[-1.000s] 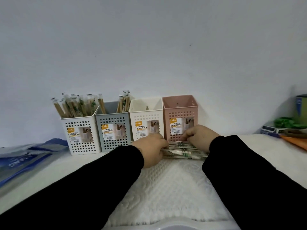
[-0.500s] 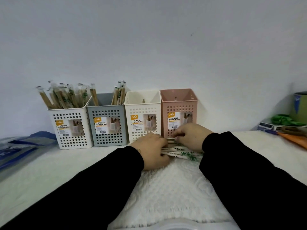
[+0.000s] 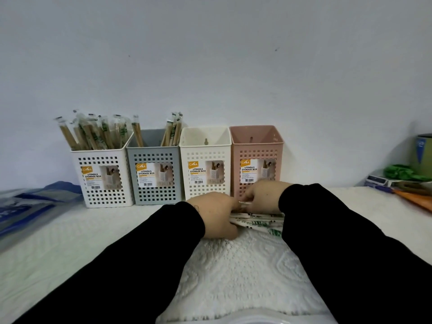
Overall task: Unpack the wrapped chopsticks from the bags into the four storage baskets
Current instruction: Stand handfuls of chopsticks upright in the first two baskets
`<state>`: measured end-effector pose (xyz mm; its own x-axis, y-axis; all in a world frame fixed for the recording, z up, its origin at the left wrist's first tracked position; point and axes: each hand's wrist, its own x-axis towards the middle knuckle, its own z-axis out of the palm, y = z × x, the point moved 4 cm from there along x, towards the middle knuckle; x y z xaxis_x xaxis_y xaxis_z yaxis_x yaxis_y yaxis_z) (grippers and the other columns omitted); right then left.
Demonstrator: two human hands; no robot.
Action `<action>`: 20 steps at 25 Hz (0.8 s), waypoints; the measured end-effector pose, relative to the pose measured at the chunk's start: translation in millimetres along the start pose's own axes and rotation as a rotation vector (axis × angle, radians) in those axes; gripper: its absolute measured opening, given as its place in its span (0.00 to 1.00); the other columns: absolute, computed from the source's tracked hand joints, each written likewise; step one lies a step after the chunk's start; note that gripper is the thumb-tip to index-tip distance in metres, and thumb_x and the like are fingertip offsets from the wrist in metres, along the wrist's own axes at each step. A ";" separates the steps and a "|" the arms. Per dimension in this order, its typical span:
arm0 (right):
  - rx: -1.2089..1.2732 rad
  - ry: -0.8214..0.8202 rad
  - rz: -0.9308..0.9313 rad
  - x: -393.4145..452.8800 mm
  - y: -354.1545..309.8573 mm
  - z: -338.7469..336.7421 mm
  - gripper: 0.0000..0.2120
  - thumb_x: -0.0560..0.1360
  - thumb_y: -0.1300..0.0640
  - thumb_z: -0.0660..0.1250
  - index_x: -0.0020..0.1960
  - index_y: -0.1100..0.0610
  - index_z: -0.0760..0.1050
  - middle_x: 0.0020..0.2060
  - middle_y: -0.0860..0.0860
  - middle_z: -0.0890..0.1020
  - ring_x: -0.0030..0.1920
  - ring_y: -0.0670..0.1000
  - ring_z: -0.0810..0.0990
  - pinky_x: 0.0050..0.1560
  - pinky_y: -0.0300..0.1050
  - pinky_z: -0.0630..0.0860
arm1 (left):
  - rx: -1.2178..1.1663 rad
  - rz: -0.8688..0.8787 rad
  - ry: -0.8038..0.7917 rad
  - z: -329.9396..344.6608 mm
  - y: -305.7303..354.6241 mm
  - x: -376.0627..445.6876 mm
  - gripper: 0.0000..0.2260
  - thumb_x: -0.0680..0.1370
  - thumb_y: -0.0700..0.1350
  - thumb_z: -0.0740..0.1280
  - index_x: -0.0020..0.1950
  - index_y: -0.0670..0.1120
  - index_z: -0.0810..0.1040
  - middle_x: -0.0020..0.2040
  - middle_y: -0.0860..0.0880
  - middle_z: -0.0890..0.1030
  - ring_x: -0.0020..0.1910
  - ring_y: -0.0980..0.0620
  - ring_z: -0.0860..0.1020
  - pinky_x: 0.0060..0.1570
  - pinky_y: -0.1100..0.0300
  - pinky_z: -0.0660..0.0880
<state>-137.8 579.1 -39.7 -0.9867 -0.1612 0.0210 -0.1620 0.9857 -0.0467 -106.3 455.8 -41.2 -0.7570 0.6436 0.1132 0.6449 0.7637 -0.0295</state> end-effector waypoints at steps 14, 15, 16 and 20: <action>-0.218 -0.071 0.097 -18.5 15.4 2.3 0.17 0.78 0.53 0.63 0.65 0.56 0.73 0.58 0.53 0.80 0.56 0.52 0.79 0.59 0.46 0.76 | 0.192 -0.150 0.067 -17.1 -26.9 -39.4 0.07 0.78 0.51 0.59 0.50 0.49 0.69 0.44 0.49 0.75 0.42 0.47 0.74 0.40 0.56 0.70; -0.224 -0.053 0.084 -22.3 13.5 -1.1 0.15 0.78 0.53 0.62 0.62 0.55 0.74 0.56 0.52 0.80 0.54 0.52 0.79 0.58 0.46 0.76 | 0.168 -0.178 0.098 -21.3 -38.0 -48.9 0.05 0.78 0.50 0.58 0.48 0.49 0.68 0.42 0.49 0.74 0.40 0.48 0.73 0.38 0.57 0.69; -0.174 -0.020 0.072 -26.5 8.1 -8.0 0.12 0.77 0.52 0.61 0.58 0.55 0.75 0.52 0.52 0.81 0.50 0.51 0.80 0.54 0.45 0.77 | 0.126 -0.214 0.139 -26.0 -52.9 -59.8 0.05 0.78 0.50 0.58 0.47 0.50 0.67 0.41 0.49 0.74 0.39 0.49 0.72 0.36 0.57 0.68; 0.395 0.320 0.005 -42.6 -33.8 -52.8 0.05 0.76 0.55 0.62 0.41 0.53 0.72 0.31 0.49 0.80 0.27 0.47 0.77 0.30 0.40 0.74 | -0.537 -0.348 0.544 -49.2 -97.2 -101.6 0.03 0.77 0.48 0.64 0.45 0.50 0.73 0.32 0.53 0.73 0.30 0.53 0.71 0.31 0.60 0.66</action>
<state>-89.5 555.3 13.7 -0.9440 -0.0724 0.3218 -0.2110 0.8824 -0.4205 -86.8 313.7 -1.0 -0.8541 0.1566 0.4959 0.4512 0.6974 0.5568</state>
